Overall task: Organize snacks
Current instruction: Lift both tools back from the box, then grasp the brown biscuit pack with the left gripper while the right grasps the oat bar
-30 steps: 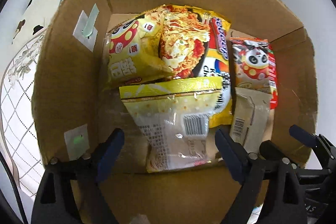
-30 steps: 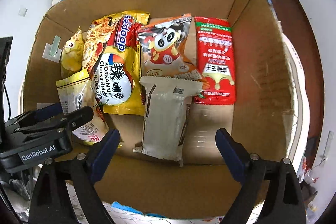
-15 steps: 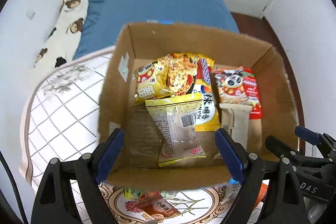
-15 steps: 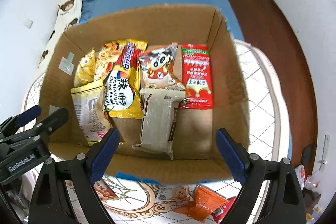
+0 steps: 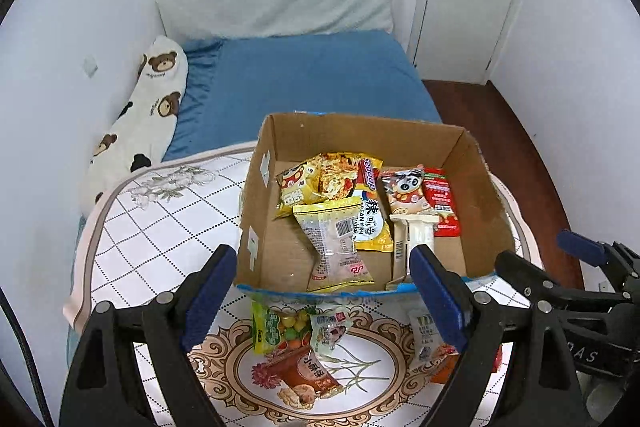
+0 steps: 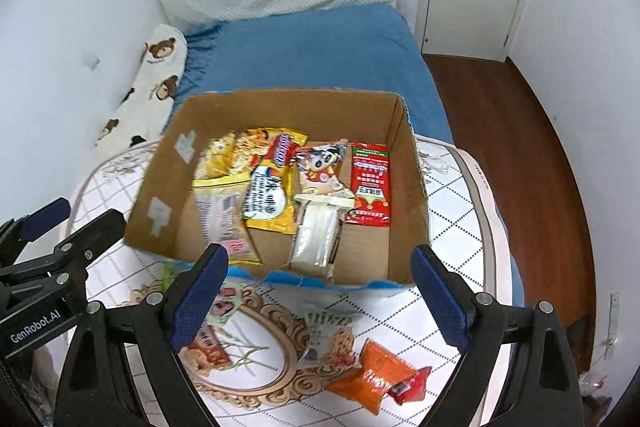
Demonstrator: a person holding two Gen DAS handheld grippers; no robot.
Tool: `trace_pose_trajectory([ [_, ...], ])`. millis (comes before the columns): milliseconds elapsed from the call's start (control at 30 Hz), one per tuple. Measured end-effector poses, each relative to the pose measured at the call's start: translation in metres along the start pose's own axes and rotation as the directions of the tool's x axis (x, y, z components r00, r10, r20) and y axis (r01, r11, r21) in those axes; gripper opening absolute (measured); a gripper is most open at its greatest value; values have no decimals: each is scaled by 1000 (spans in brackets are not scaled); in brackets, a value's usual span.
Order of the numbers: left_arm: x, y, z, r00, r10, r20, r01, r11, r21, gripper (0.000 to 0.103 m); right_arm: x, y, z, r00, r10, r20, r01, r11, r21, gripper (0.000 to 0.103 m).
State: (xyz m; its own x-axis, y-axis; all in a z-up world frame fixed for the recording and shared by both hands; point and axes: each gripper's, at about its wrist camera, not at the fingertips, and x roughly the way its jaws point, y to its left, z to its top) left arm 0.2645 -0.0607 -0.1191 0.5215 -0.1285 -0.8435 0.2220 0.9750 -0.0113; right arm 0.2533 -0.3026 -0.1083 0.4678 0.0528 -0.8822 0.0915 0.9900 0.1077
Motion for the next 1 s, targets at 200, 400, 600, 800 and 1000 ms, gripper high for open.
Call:
trace_pose_trajectory([
  [200, -14, 5, -15, 1000, -13, 0, 13, 1000, -19, 88, -15, 0, -22, 998, 65, -10, -64, 997, 42, 94],
  [400, 19, 26, -63, 993, 22, -115, -30, 997, -68, 88, 31, -23, -64, 984, 111, -142, -91, 985, 145, 95],
  [600, 101, 59, -121, 922, -47, -383, -30, 981, -191, 88, 105, -44, -99, 959, 97, -266, -39, 976, 216, 94],
  [800, 170, 61, -159, 807, -201, -555, -5, 938, -348, 88, 153, -41, -107, 941, 64, -333, 7, 978, 208, 94],
  [1000, 198, 46, -166, 815, -151, -560, -37, 950, -310, 64, 187, -37, -115, 918, -8, -397, 78, 984, 160, 70],
])
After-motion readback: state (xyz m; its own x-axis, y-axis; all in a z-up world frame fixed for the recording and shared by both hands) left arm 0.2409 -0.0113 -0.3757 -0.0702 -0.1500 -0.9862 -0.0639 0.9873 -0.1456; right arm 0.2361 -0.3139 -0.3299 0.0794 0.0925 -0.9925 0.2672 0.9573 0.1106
